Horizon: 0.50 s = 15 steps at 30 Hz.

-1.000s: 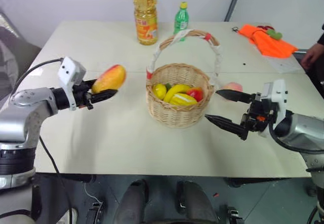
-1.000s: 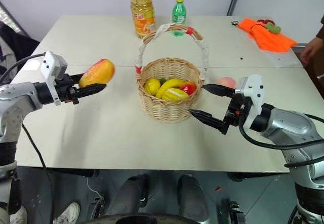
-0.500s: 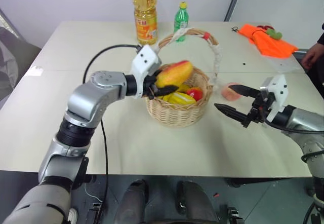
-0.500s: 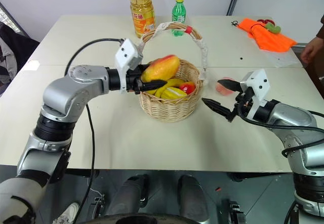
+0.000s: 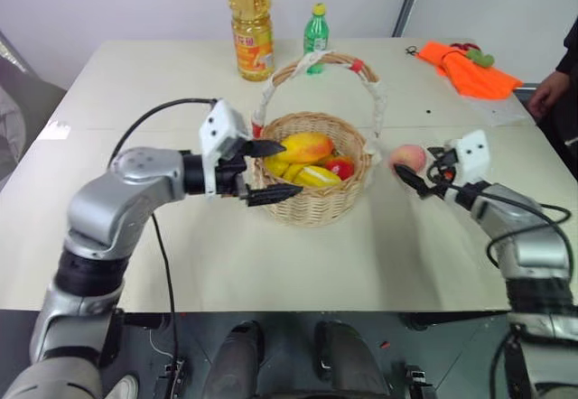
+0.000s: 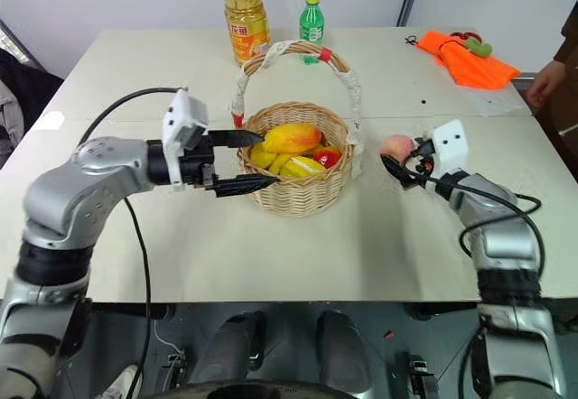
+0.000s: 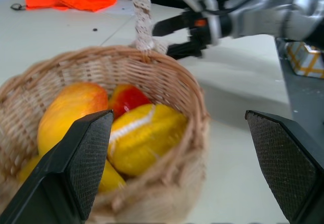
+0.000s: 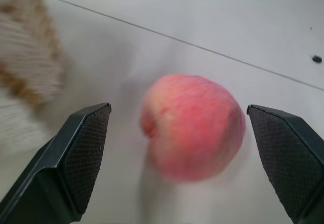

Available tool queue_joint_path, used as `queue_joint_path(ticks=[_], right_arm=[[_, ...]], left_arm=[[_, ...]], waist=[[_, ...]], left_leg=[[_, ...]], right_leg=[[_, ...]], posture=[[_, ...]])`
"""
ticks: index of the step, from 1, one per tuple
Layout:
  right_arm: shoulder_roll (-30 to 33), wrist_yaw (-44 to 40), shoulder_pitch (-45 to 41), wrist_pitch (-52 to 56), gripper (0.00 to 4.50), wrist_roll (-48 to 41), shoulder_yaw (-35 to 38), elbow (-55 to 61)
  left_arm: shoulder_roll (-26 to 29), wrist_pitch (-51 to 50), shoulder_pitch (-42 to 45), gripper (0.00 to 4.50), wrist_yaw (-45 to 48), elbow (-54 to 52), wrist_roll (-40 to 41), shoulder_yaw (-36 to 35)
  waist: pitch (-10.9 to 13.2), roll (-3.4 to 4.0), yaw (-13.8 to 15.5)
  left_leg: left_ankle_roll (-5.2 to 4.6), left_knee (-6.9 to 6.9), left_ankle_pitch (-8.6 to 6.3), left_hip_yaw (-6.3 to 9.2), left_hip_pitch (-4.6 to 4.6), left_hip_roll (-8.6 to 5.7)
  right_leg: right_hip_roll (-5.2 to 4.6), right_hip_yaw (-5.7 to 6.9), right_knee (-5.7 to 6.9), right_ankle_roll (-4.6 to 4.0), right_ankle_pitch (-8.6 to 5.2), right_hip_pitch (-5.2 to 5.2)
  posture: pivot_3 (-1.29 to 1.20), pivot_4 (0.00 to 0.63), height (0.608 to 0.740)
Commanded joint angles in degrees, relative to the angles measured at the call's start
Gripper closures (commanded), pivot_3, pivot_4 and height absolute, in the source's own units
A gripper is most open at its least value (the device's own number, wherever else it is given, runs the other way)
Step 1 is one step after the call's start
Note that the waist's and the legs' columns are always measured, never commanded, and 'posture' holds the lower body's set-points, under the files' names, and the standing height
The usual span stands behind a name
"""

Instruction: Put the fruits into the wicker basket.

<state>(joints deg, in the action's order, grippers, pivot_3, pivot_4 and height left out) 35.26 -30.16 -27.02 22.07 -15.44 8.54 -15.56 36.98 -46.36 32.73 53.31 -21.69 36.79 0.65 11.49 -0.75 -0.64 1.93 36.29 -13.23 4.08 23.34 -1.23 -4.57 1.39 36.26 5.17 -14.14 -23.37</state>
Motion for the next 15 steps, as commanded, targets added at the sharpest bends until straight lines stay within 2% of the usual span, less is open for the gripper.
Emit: queue_joint_path(ticks=[1,3,6,8,9,12,15], right_arm=[[-0.48,0.69,-2.93,-0.99,0.0,1.67,0.13,-5.15],[-0.66,0.11,-3.56,-1.13,0.0,2.01,-0.13,-6.71],[-0.89,0.5,-3.87,-2.09,0.85,2.18,0.38,-6.75],[-0.32,0.48,-3.09,-2.93,1.75,2.24,0.85,-4.33],[0.3,0.32,-2.32,-3.24,2.0,2.23,1.25,-2.43],[3.05,-2.43,0.99,-3.27,2.0,1.3,2.53,4.36],[8.32,-13.1,9.22,-0.83,2.0,-6.04,5.45,19.69]], left_arm=[[1.41,-0.63,-0.87,0.06,-0.65,-3.71,2.09,-2.56],[2.04,-0.77,-1.75,0.06,-1.32,-4.34,2.19,-2.86],[2.76,-0.87,-3.08,0.0,-1.8,-5.08,2.93,-3.69],[3.09,-0.44,-4.22,0.0,-2.27,-5.37,3.21,-4.81],[3.24,-0.11,-4.87,0.0,-2.63,-5.34,3.35,-5.57],[4.1,1.63,-7.45,0.0,-2.79,-4.99,3.0,-7.74],[3.97,5.38,-11.51,0.0,-1.9,-3.82,3.21,-11.61]], waist=[[0.0,0.0,0.08],[0.0,0.0,0.1],[0.0,0.01,-0.11],[0.0,0.01,-0.23],[0.0,0.02,-0.24],[0.0,0.03,-0.14],[-0.01,0.07,0.14]], left_leg=[[0.01,0.0,0.0,0.0,0.0,-0.01],[0.01,-0.01,0.0,0.0,0.01,-0.02],[0.01,-0.02,0.01,-0.01,0.0,-0.02],[0.01,-0.02,0.0,-0.01,-0.01,-0.01],[0.01,-0.02,0.01,-0.01,-0.03,0.0],[0.01,-0.03,0.0,-0.01,-0.04,0.01],[0.0,-0.04,0.0,-0.01,-0.03,0.02]], right_leg=[[-0.01,0.0,0.0,0.0,0.0,0.0],[-0.02,0.0,-0.02,0.0,0.0,0.01],[-0.02,0.0,-0.01,0.01,0.0,0.0],[0.01,-0.01,0.01,0.01,0.01,0.0],[0.01,-0.01,0.03,0.01,0.01,0.0],[0.03,-0.02,0.09,0.01,0.0,-0.04],[0.01,-0.02,0.09,0.01,0.0,-0.04]], posture=[[0.0,0.15,0.74],[0.0,0.15,0.74],[0.0,0.15,0.74],[0.0,0.15,0.74],[0.0,0.15,0.74],[0.0,0.15,0.74],[0.0,0.15,0.74]])
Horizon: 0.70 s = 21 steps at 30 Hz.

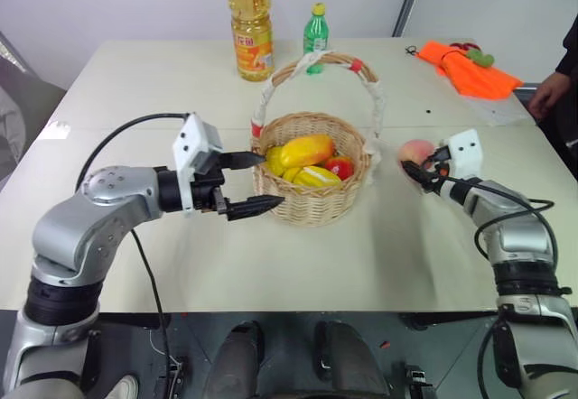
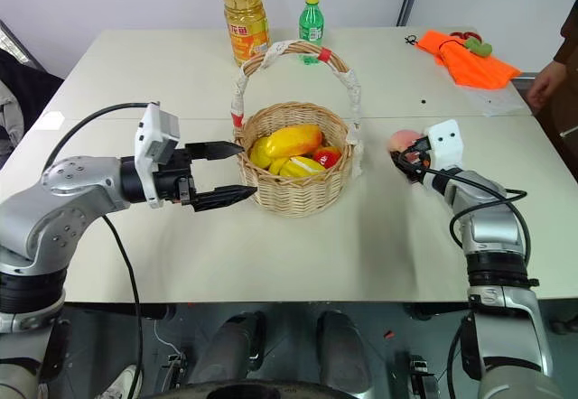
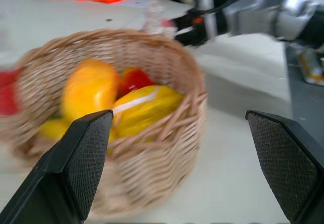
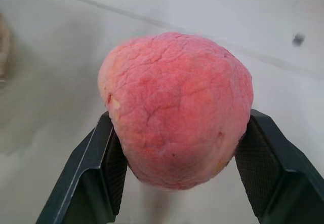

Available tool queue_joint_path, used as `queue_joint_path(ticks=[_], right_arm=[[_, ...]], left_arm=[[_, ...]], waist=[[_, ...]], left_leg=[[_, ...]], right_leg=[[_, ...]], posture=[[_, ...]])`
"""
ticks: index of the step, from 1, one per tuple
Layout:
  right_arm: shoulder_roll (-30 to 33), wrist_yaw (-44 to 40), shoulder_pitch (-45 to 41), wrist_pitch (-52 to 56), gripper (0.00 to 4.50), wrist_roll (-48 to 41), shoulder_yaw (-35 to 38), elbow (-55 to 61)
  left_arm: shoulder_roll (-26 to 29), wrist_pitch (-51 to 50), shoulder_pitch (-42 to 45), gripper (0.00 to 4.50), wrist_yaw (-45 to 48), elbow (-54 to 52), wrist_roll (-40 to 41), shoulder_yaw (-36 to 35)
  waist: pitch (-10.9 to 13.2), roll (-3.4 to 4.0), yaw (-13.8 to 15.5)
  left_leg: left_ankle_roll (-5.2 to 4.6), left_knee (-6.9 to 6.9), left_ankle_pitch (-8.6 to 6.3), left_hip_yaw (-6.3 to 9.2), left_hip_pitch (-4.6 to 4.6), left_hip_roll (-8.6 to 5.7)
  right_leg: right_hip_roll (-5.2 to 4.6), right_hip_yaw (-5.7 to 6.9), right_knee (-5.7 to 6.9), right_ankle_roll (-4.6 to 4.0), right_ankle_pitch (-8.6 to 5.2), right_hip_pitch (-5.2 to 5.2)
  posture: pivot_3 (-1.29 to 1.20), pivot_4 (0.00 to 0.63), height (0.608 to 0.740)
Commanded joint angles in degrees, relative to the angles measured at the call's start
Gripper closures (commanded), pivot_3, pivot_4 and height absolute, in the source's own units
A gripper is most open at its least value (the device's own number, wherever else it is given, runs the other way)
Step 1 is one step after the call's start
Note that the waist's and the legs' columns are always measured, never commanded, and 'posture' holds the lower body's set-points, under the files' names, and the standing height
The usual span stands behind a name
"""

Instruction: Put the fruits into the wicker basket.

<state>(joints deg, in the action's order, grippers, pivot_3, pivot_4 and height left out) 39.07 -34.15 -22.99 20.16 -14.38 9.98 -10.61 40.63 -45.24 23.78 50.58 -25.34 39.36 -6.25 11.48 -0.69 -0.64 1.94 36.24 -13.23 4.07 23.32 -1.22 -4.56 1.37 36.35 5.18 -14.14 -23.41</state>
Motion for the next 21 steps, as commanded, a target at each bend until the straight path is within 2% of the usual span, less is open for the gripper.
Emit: queue_joint_path(ticks=[1,5,7,11,15,19,21], right_arm=[[5.82,-12.1,7.47,2.36,2.0,-9.92,4.88,19.15],[8.41,-17.38,12.12,12.75,2.0,-25.12,6.82,35.06],[6.72,-14.32,9.65,15.92,2.0,-27.79,3.99,39.5],[-1.13,-2.87,-1.74,18.3,2.0,-17.62,-9.55,39.28],[-6.28,3.11,-7.92,21.22,2.0,-13.47,-13.4,34.54],[-7.27,4.35,-9.95,20.08,0.08,-9.73,-15.45,33.12],[-6.22,2.64,-9.5,16.85,0.02,-8.88,-14.8,35.31]], left_arm=[[0.22,5.46,-3.64,0.0,1.21,0.3,0.56,-5.55],[-0.31,9.9,-7.67,0.0,2.94,3.82,-0.66,-6.86],[-0.89,11.41,-8.78,0.0,3.31,4.94,-0.28,-7.08],[-1.77,12.25,-9.42,0.0,3.12,5.13,0.38,-6.57],[-2.19,11.95,-9.33,0.0,2.73,4.35,0.72,-5.87],[-3.11,10.99,-9.26,0.0,1.37,2.27,1.76,-5.29],[-3.46,10.54,-9.46,0.0,0.65,1.35,2.47,-5.54]], waist=[[0.01,0.03,0.2],[-0.02,0.04,-0.21],[-0.01,0.03,-0.32],[-0.02,-0.01,-0.16],[-0.03,-0.03,0.29],[-0.03,-0.03,0.36],[-0.03,-0.03,0.23]], left_leg=[[0.0,-0.02,0.0,0.01,0.02,0.01],[-0.05,-0.01,-0.03,-0.01,-0.07,0.07],[-0.05,-0.01,-0.03,-0.06,-0.19,0.15],[-0.03,0.06,-0.01,-0.11,-0.24,0.27],[0.14,0.05,0.09,-0.06,-0.04,0.2],[0.17,0.01,0.11,-0.1,0.07,0.06],[0.15,-0.02,0.1,-0.13,0.1,0.04]], right_leg=[[-0.01,0.0,-0.02,0.0,0.0,0.0],[0.0,-0.03,-0.06,0.0,-0.01,0.08],[0.07,-0.04,-0.05,-0.15,-0.02,0.12],[0.15,-0.05,-0.08,-0.65,0.12,0.12],[0.12,-0.05,-0.12,-0.66,0.13,-0.02],[-0.04,-0.06,-0.2,-0.37,0.21,-0.07],[-0.07,-0.06,-0.24,-0.3,0.2,-0.08]], posture=[[0.0,0.15,0.74],[0.0,0.15,0.74],[0.0,0.15,0.74],[0.0,0.15,0.74],[0.0,0.15,0.74],[0.0,0.15,0.74],[0.0,0.15,0.74]])
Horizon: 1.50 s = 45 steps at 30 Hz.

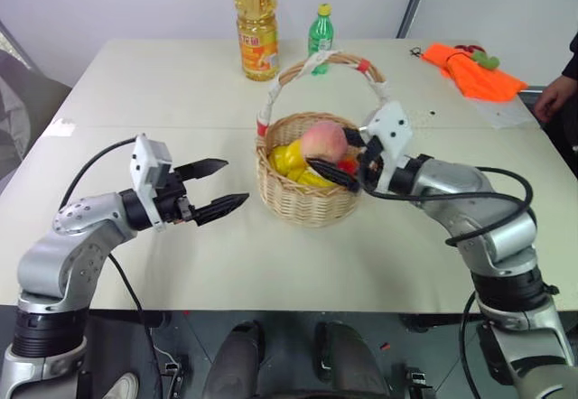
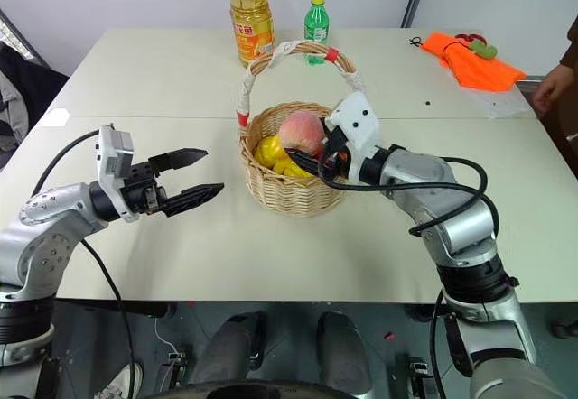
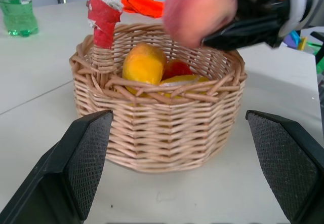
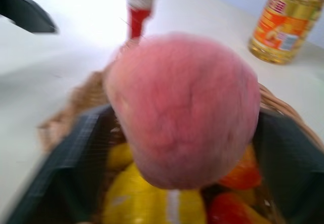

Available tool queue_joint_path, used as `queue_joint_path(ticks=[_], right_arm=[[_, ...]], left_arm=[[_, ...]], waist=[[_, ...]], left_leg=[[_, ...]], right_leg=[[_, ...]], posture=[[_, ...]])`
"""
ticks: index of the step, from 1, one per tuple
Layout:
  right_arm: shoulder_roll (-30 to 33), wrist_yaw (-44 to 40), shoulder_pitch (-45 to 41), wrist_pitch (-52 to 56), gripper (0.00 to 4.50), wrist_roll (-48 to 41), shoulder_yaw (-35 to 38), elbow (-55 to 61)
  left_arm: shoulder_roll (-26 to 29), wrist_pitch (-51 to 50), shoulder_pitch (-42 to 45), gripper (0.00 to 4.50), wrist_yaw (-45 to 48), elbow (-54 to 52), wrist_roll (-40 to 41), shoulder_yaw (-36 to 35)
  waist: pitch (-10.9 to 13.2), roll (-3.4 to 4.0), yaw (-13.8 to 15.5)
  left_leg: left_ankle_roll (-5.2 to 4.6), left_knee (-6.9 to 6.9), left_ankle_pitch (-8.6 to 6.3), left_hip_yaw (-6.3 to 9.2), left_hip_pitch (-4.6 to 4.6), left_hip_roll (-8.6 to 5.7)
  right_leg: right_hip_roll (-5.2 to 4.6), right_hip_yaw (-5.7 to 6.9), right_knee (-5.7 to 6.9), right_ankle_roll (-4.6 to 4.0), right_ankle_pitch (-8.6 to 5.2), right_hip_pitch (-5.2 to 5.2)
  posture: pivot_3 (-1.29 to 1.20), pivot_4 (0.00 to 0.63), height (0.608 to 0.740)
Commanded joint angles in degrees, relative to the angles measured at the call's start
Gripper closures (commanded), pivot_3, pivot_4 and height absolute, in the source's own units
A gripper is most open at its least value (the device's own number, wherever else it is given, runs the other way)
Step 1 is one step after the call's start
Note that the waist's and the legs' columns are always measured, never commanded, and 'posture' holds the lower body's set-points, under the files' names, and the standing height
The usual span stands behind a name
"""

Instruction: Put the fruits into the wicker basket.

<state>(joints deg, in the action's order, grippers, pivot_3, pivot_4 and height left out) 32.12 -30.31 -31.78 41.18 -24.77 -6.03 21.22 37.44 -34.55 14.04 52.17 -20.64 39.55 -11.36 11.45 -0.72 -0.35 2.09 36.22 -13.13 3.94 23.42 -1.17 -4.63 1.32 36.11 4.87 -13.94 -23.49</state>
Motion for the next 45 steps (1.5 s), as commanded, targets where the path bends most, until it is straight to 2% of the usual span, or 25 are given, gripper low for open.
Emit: queue_joint_path(ticks=[1,5,8,11,17,20,22,24,29,30,35,40,45], right_arm=[[1.28,-2.52,-0.15,-5.35,0.02,1.19,1.77,4.75],[4.28,-10.77,6.65,-2.92,0.02,-11.12,10.71,11.0],[7.69,-13.47,12.51,-1.95,0.02,-14.52,16.96,10.39],[8.35,-11.92,15.45,-4.22,0.02,-11.55,18.66,7.55],[1.44,-3.26,8.54,-9.75,0.02,-2.58,14.01,-3.44],[-1.31,-0.4,3.92,-12.24,0.02,1.86,11.36,-10.33],[-3.02,1.58,1.57,-12.2,0.58,2.64,11.73,-13.89],[-3.93,1.49,0.89,-12.18,1.34,1.95,12.56,-14.62],[-4.35,1.26,0.85,-11.29,4.05,-2.96,17.3,-11.75],[-3.94,1.67,1.13,-11.42,4.43,-3.04,18.23,-11.32],[-0.76,4.92,2.66,-12.24,4.42,-1.73,24.94,-13.22],[5.22,12.01,1.85,-17.62,4.42,5.32,30.93,-25.7],[7.63,12.14,-1.12,-23.46,4.42,6.82,32.62,-37.28]], left_arm=[[-0.4,-0.36,0.23,0.0,-1.2,-3.62,2.55,-0.54],[-0.3,-0.59,-0.06,0.0,-1.79,-4.43,3.37,-0.38],[-0.76,-0.13,0.5,0.0,-2.22,-4.16,3.59,-0.11],[-2.52,1.67,1.57,0.0,-2.95,-3.14,3.15,-0.05],[-6.26,2.77,2.62,0.0,-3.6,-2.77,4.62,0.13],[-6.78,2.68,2.46,0.0,-4.23,-3.47,4.59,0.97],[-7.0,2.71,2.18,0.0,-4.59,-4.06,4.53,1.31],[-7.1,2.69,1.76,0.0,-5.01,-4.68,4.72,1.14],[-7.26,2.88,0.01,0.0,-5.33,-5.36,4.83,1.16],[-7.46,3.06,-0.2,0.0,-5.41,-5.27,4.73,1.34],[-8.45,3.57,-0.43,0.0,-5.57,-4.5,4.48,1.84],[-9.05,4.01,0.77,0.0,-4.89,-2.91,3.89,3.37],[-10.23,4.48,1.8,0.0,-4.83,-2.23,3.5,4.93]], waist=[[0.0,0.0,-0.12],[0.0,0.0,-0.18],[0.0,-0.01,-0.04],[0.0,-0.01,-0.34],[-0.01,-0.01,-0.5],[-0.01,-0.01,-0.43],[-0.01,-0.01,-0.41],[-0.01,-0.02,-0.25],[-0.01,-0.01,-0.24],[-0.01,-0.02,-0.26],[-0.01,-0.01,-0.21],[-0.01,-0.01,-0.09],[-0.02,0.01,-0.81]], left_leg=[[0.0,-0.01,0.0,-0.01,0.0,0.0],[-0.03,-0.05,-0.02,0.07,-0.05,0.04],[-0.04,-0.01,-0.02,0.16,-0.06,0.06],[-0.04,0.07,-0.02,0.06,-0.11,0.05],[-0.04,0.01,-0.01,-0.15,-0.34,0.16],[-0.04,0.0,-0.01,-0.17,-0.32,0.19],[-0.04,0.0,-0.01,-0.21,-0.31,0.19],[-0.03,-0.01,-0.01,-0.27,-0.28,0.18],[-0.04,0.0,-0.01,-0.29,-0.24,0.16],[-0.04,0.0,-0.01,-0.3,-0.24,0.15],[-0.04,0.01,-0.01,-0.31,-0.24,0.14],[-0.04,0.01,-0.01,-0.39,-0.24,0.09],[-0.05,-0.06,-0.01,-0.61,-0.39,0.12]], right_leg=[[0.0,0.0,0.0,0.01,0.0,-0.01],[0.09,0.04,0.07,0.04,-0.01,-0.01],[0.12,0.12,0.06,0.04,-0.03,0.09],[0.11,0.08,0.04,-0.16,-0.12,0.13],[0.29,-0.16,0.16,-0.32,-0.04,0.12],[0.35,-0.19,0.18,-0.12,0.05,0.08],[0.35,-0.25,0.18,-0.1,0.06,0.05],[0.35,-0.34,0.18,-0.1,0.06,0.01],[0.31,-0.4,0.15,-0.09,0.05,0.01],[0.31,-0.4,0.14,-0.09,0.05,0.01],[0.31,-0.42,0.14,-0.1,0.05,0.01],[0.29,-0.49,0.1,-0.12,0.04,0.02],[0.31,-0.66,0.11,-0.1,0.05,0.02]], posture=[[0.0,0.15,0.74],[0.0,0.15,0.74],[0.0,0.15,0.74],[0.0,0.15,0.74],[0.0,0.15,0.74],[0.0,0.15,0.74],[0.0,0.15,0.74],[0.0,0.15,0.74],[0.0,0.15,0.74],[0.0,0.15,0.74],[0.0,0.15,0.74],[0.0,0.15,0.74],[0.0,0.15,0.74]])
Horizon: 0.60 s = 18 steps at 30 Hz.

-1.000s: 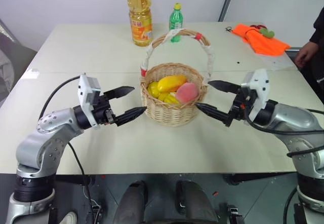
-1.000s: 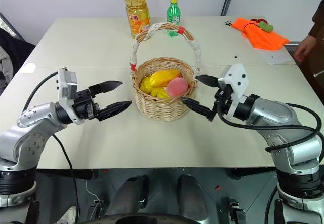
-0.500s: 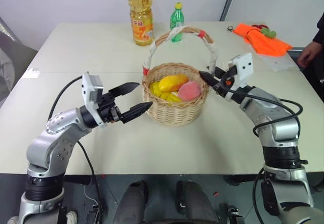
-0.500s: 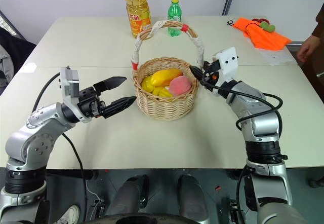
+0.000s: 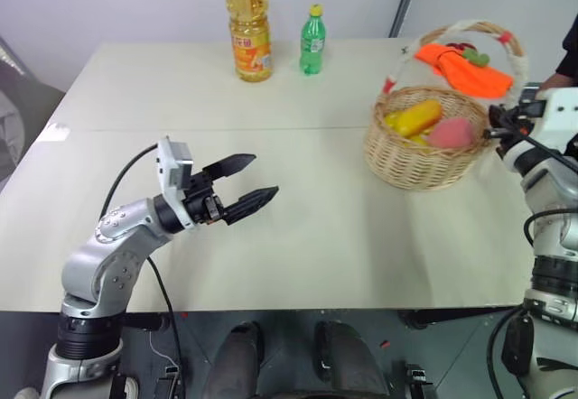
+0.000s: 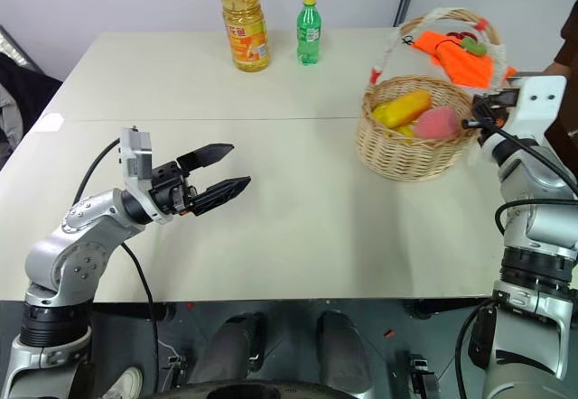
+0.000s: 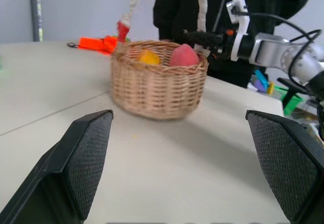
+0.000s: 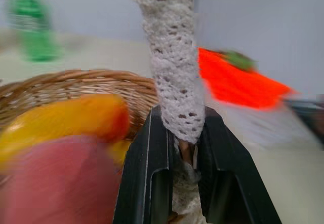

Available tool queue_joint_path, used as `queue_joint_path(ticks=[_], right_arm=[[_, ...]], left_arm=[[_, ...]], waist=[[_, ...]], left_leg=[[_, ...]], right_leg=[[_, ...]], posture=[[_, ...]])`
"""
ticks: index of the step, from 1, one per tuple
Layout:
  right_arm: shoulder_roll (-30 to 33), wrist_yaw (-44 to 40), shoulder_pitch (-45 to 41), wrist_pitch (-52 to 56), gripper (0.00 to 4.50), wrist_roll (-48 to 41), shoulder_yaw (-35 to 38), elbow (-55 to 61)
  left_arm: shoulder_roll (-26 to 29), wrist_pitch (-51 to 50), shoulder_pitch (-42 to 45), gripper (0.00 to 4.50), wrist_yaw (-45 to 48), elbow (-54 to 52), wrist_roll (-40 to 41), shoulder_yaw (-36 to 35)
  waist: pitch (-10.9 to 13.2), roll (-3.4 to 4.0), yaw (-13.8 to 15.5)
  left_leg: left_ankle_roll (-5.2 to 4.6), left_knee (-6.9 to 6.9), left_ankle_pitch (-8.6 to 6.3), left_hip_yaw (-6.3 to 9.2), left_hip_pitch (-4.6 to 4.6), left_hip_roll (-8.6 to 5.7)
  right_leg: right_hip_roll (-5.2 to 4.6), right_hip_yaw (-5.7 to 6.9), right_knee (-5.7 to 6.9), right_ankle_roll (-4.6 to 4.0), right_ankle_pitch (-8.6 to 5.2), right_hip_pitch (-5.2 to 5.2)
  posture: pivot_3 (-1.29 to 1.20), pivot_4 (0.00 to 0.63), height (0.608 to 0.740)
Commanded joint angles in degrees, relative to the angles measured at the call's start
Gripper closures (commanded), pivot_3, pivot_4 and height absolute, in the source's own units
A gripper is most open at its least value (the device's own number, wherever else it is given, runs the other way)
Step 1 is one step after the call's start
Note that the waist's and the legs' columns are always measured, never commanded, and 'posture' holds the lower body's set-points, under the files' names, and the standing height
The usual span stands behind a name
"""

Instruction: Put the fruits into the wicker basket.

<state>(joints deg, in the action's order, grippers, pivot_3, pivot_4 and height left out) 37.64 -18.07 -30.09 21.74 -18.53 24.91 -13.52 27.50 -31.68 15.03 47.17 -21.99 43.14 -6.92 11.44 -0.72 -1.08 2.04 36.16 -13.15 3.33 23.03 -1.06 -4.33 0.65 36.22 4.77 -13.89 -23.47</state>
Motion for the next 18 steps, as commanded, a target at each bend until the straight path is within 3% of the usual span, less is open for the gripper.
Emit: queue_joint_path(ticks=[1,2,7,13,18], right_arm=[[2.48,-0.27,-3.1,-4.56,3.37,0.64,1.84,-3.78],[2.75,-0.39,-3.32,-5.02,3.06,0.67,1.89,-4.69],[3.75,-2.69,1.39,-5.12,0.41,-1.7,4.23,-0.38],[2.72,-13.8,16.54,-5.79,0.41,-10.03,9.46,13.26],[3.64,-21.98,25.43,-2.29,0.41,-15.22,6.68,23.77]], left_arm=[[-0.4,1.64,0.84,0.0,0.13,-0.89,-0.11,0.6],[-0.47,1.68,0.86,0.0,0.11,-0.88,-0.12,0.67],[-0.67,2.27,-0.33,0.0,-1.25,-0.6,-0.57,0.24],[1.56,4.13,-3.69,0.0,-5.35,2.72,-6.78,-1.52],[3.71,6.34,-7.16,0.0,-8.6,6.62,-11.49,-4.94]], waist=[[-0.01,0.01,-0.11],[-0.01,0.02,-0.09],[-0.01,0.02,0.36],[-0.01,0.02,0.53],[-0.01,0.03,0.03]], left_leg=[[0.0,-0.02,0.0,-0.02,-0.05,0.01],[-0.01,-0.03,0.0,-0.06,-0.11,0.03],[-0.02,-0.02,-0.01,-0.06,-0.13,0.19],[-0.08,-0.02,-0.05,-0.05,-0.12,0.24],[-0.15,-0.04,-0.1,-0.31,-0.51,0.65]], right_leg=[[0.02,-0.03,0.03,0.01,0.0,0.0],[0.05,-0.07,0.05,0.01,0.0,0.01],[0.25,-0.17,0.07,0.0,0.0,0.02],[0.27,-0.17,0.02,0.03,-0.02,0.06],[0.57,-0.43,-0.01,-0.28,-0.06,0.21]], posture=[[0.0,0.15,0.74],[0.0,0.15,0.74],[0.0,0.15,0.74],[0.0,0.15,0.74],[0.0,0.15,0.74]])
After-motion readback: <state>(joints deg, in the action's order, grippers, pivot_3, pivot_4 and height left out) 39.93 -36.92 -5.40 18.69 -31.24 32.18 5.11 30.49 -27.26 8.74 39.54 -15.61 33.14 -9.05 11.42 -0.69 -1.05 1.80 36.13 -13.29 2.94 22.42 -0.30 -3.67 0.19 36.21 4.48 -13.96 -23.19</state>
